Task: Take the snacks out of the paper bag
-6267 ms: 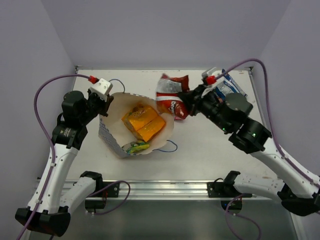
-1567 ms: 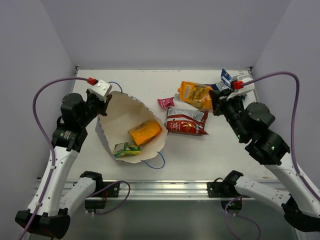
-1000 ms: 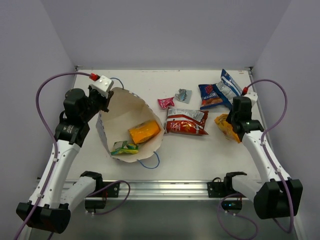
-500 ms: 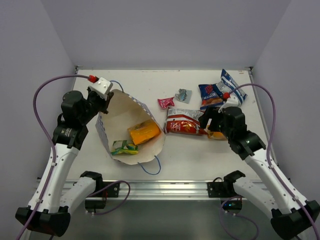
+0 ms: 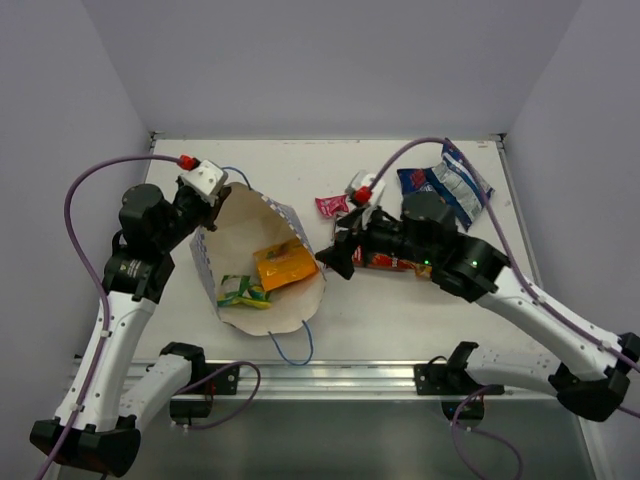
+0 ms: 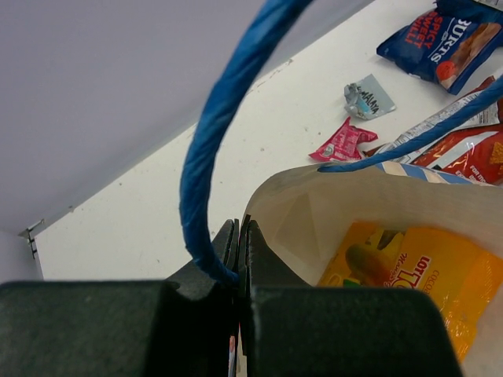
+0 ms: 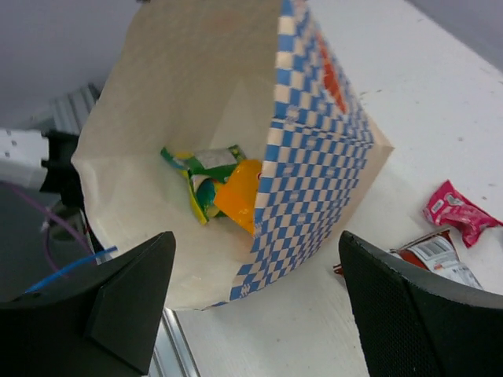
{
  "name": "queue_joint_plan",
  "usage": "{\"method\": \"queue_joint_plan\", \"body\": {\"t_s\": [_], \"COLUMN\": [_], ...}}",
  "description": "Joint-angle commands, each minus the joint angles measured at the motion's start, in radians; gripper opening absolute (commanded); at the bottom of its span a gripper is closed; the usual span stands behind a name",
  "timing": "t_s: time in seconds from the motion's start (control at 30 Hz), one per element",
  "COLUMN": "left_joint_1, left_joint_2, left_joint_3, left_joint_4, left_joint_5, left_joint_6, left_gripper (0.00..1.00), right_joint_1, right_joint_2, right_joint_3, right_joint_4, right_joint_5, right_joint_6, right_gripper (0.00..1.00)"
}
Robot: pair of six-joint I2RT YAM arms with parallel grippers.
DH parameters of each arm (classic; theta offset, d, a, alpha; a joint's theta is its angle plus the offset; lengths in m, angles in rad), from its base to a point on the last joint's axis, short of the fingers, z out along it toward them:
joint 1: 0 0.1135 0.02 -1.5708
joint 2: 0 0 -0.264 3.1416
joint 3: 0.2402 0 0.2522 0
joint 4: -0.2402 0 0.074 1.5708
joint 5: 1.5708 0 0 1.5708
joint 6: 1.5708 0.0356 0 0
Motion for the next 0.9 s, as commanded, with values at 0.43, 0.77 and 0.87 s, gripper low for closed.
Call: {"method": "queue_joint_plan", "body": {"t_s": [0.43, 0.77, 0.87], "left_joint_1": [0.002, -0.002, -0.005], "left_joint_2": [-0.045, -0.082, -0.080], "left_joint_3": [-0.012, -0.046, -0.052], "left_joint_4": [0.023, 0.017, 0.014], "left_joint_5": [0.076, 0.167, 0.169], "left_joint_6": [0.057, 0.084, 0.087], "left_gripper": [0.00, 0.00, 0.00], "right_joint_1": [0.274, 0.274, 0.276], "right_joint_2": [0.514, 0.684, 0.741], "right_joint_3": [0.245, 0.207, 0.219], "right_joint_4": [-0.097, -0.035, -0.046], "right_joint_5": [-0.002, 0.167, 0.216], "right_joint_6": [-0.464, -0.529, -0.547], "right_gripper": [0.90, 0.94, 0.95]}}
